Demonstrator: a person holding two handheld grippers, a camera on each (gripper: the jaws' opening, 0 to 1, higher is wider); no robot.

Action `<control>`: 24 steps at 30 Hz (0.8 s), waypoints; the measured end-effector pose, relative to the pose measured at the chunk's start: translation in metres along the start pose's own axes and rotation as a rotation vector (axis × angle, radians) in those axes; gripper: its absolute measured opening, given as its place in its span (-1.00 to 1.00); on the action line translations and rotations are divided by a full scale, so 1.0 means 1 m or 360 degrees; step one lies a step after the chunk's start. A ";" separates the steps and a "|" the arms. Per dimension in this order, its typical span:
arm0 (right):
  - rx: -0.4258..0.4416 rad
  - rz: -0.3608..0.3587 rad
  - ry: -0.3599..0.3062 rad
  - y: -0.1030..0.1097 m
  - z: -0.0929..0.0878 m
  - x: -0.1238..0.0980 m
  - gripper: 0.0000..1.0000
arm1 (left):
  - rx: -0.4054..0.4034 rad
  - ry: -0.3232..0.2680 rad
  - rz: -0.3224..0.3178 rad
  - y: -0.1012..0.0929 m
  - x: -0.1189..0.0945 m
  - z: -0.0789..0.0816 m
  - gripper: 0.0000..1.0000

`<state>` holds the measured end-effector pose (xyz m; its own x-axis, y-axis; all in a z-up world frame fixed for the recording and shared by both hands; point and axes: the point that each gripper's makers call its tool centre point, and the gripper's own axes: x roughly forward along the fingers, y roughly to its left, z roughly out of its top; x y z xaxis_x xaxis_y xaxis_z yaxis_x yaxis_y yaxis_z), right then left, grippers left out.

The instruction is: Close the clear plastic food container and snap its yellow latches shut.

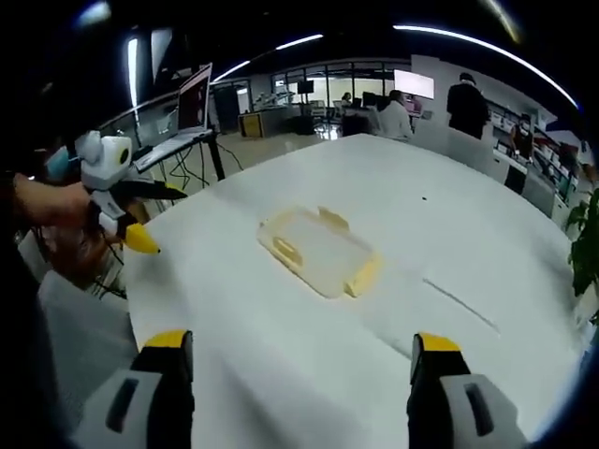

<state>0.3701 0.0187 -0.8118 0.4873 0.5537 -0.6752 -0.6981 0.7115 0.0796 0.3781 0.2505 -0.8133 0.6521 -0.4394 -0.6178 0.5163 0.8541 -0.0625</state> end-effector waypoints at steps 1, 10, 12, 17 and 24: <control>-0.0004 0.0002 -0.0006 -0.001 0.002 0.001 0.95 | 0.0004 0.0000 -0.0003 0.000 0.001 0.001 0.98; -0.0066 0.0062 -0.0010 -0.003 0.018 0.013 0.95 | 0.0050 0.0015 -0.0019 0.007 0.017 0.009 0.98; -0.0098 0.0074 -0.0001 -0.004 0.020 0.016 0.95 | 0.0069 0.0033 -0.0024 0.009 0.022 0.007 0.98; -0.0162 0.0105 0.0011 -0.006 0.027 0.024 0.94 | 0.0130 0.0067 -0.0047 0.013 0.031 0.007 0.98; -0.0285 0.0141 0.0069 -0.017 0.027 0.036 0.91 | 0.0253 0.0120 -0.0095 0.018 0.045 0.007 0.98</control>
<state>0.4142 0.0385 -0.8175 0.3996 0.5889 -0.7025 -0.8213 0.5705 0.0110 0.4210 0.2442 -0.8364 0.5774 -0.4607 -0.6741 0.6380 0.7698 0.0205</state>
